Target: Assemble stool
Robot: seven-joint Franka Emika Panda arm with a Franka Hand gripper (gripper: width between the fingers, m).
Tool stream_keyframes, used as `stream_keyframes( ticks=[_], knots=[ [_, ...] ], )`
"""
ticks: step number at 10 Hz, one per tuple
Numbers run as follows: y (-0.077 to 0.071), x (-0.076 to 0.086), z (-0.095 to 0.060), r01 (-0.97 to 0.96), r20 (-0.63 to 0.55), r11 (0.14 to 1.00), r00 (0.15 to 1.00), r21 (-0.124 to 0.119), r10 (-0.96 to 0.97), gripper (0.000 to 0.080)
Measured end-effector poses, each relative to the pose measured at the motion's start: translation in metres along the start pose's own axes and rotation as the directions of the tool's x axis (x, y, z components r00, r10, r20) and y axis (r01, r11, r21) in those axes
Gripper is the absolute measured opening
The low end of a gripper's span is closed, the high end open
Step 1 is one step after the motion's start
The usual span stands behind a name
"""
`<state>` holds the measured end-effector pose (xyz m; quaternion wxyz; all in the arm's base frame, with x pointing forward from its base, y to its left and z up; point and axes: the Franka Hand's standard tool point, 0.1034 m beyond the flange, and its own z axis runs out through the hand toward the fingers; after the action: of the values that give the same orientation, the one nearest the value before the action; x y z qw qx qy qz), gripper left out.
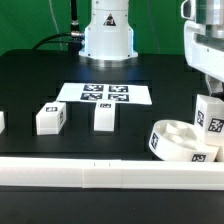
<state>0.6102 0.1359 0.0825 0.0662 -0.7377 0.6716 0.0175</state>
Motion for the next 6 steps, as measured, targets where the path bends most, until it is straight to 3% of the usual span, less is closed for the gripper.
stream_keyframes(
  ticks=[2,3,4,5,6],
  knots=[
    [0.0,-0.001,0.0,-0.045,0.009,0.999,0.999,-0.001,0.045,0.0339],
    [0.0,-0.002,-0.001,-0.022,0.01,1.0,1.0,-0.003,0.022,0.042],
    [-0.002,-0.003,-0.007,0.046,0.013,0.999,0.999,0.001,-0.046,0.0586],
    [-0.003,-0.004,-0.016,0.082,0.021,0.997,0.996,0.016,-0.082,0.0586],
    [-0.001,-0.007,-0.024,0.045,0.044,0.999,0.998,0.03,-0.046,0.0636]
  ],
)
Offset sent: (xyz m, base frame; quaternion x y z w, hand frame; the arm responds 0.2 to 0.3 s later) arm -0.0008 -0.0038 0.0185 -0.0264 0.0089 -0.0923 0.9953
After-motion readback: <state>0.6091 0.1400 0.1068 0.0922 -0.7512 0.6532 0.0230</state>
